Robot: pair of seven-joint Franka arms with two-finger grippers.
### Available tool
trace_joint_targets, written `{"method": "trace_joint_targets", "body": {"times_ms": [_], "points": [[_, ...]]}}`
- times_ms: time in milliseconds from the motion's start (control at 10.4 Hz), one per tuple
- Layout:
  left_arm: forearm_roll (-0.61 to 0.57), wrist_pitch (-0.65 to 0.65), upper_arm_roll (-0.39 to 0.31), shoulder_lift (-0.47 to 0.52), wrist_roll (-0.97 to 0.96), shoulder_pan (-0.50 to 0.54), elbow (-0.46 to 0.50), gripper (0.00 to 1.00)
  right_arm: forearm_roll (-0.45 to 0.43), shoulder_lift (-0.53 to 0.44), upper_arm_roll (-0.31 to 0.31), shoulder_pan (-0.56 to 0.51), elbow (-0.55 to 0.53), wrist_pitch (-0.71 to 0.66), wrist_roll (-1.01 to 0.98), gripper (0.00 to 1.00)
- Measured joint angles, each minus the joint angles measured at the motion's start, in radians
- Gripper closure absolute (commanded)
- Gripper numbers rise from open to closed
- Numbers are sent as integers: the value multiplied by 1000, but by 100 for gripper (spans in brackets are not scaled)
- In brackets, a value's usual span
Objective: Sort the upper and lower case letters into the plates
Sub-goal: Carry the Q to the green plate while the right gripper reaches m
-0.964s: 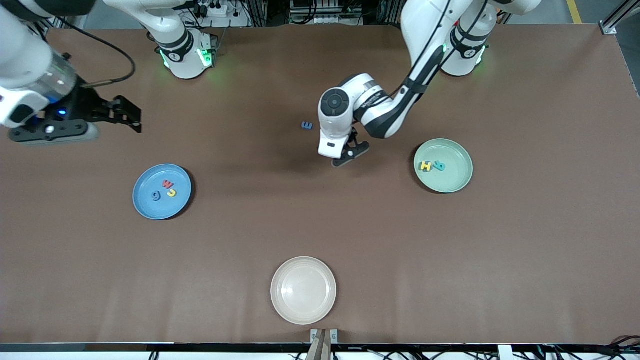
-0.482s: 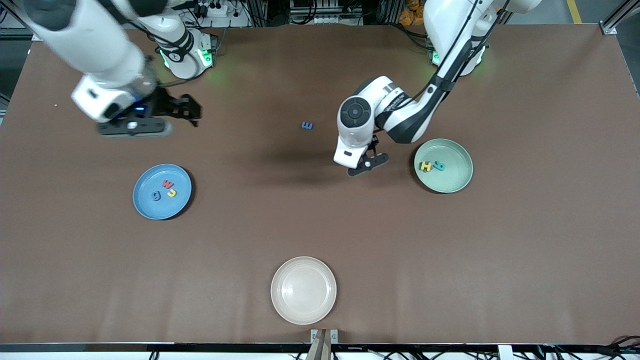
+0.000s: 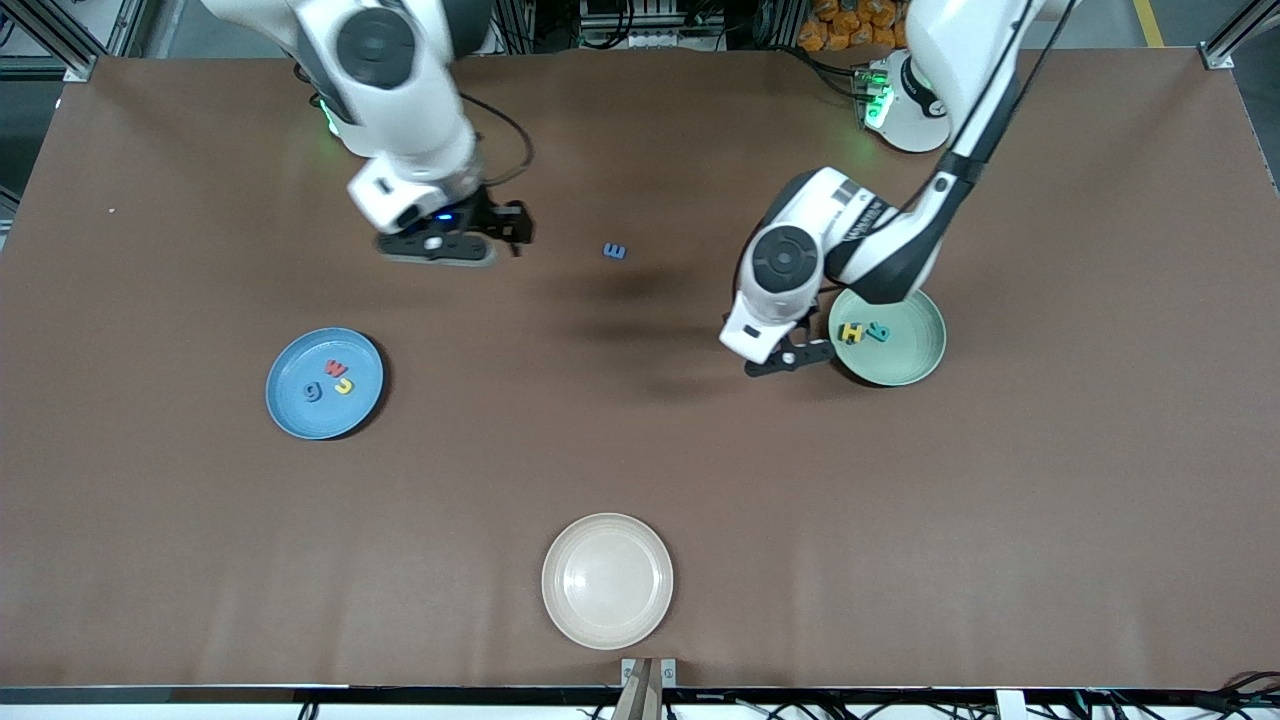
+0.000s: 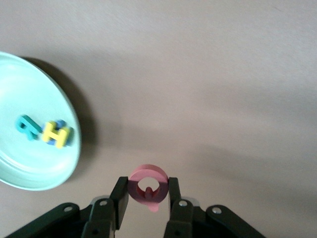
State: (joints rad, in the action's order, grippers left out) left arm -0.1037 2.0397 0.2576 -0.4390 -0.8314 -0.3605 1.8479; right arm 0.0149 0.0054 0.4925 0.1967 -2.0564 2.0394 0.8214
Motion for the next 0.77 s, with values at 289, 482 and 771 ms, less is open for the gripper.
{"method": "trace_joint_targets", "body": {"times_ms": [289,482,771], "points": [[0,-3,0,14,141,68,27,90,-3,68,83,39,-117,187,211,2],[0,-4,0,22,261,130,51,90,-48,145,84,99,-129,242,324,3],[0,-5,-1,37,422,219,103,90,-235,284,85,188,-135,342,585,8]]}}
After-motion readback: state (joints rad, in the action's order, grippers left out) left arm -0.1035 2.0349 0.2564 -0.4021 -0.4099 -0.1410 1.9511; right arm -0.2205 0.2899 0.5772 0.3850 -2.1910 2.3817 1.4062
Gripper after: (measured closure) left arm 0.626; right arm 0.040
